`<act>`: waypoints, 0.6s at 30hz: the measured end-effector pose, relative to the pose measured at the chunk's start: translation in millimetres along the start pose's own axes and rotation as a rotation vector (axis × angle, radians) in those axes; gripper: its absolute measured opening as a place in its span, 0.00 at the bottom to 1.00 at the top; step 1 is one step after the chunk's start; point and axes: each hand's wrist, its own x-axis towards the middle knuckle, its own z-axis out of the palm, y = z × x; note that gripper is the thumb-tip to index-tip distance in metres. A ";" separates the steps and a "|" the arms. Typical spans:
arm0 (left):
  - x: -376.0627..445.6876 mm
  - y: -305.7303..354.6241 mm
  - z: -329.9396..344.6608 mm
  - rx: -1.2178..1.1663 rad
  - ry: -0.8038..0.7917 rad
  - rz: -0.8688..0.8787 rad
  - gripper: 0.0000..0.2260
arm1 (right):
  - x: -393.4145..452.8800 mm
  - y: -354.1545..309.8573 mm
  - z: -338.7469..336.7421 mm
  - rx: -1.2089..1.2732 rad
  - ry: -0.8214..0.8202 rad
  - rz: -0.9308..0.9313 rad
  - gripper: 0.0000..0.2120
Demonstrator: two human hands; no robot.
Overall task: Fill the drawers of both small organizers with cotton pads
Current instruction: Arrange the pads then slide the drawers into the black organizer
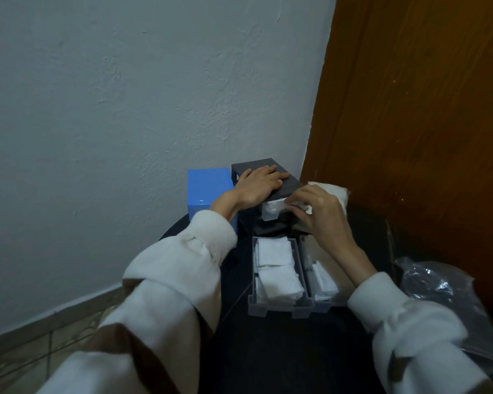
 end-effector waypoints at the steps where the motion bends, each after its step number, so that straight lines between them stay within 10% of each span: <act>1: -0.2 0.3 -0.1 -0.005 0.002 -0.001 0.19 | 0.0 0.0 0.0 -0.008 0.007 -0.003 0.06; 18: 6.5 -4.3 6.7 0.008 0.050 0.014 0.20 | -28.0 -1.1 -6.3 -0.096 -0.175 0.414 0.10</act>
